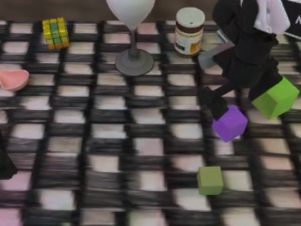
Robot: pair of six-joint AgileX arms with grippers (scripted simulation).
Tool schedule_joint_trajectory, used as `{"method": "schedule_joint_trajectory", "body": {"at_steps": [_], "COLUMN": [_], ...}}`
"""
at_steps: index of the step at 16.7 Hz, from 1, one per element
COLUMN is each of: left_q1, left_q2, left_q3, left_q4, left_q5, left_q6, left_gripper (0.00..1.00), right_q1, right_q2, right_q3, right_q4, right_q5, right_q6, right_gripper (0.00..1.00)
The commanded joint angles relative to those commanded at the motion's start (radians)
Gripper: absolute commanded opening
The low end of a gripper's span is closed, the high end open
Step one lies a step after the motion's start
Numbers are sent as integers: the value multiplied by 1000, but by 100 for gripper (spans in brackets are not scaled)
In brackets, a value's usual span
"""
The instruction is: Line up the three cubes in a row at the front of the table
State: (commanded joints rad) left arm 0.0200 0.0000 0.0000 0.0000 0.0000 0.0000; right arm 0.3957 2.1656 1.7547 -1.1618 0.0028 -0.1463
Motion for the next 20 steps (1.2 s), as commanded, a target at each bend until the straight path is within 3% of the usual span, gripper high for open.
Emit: {"method": "schedule_joint_trajectory", "body": {"at_steps": [7, 12, 20], "left_q1": [0, 0, 0], "left_q2": [0, 0, 0], "left_q3": [0, 0, 0], "left_q4": [0, 0, 0], "left_q5": [0, 0, 0], "left_q6": [0, 0, 0], "left_gripper": [100, 100, 100], "right_q1": [4, 4, 4], "right_q2": [87, 101, 101], "right_q3": [-161, -183, -183], "right_q4": [256, 286, 286], "right_q5": [1, 1, 1], "right_q6": [3, 4, 4], "right_gripper": [100, 100, 40]}}
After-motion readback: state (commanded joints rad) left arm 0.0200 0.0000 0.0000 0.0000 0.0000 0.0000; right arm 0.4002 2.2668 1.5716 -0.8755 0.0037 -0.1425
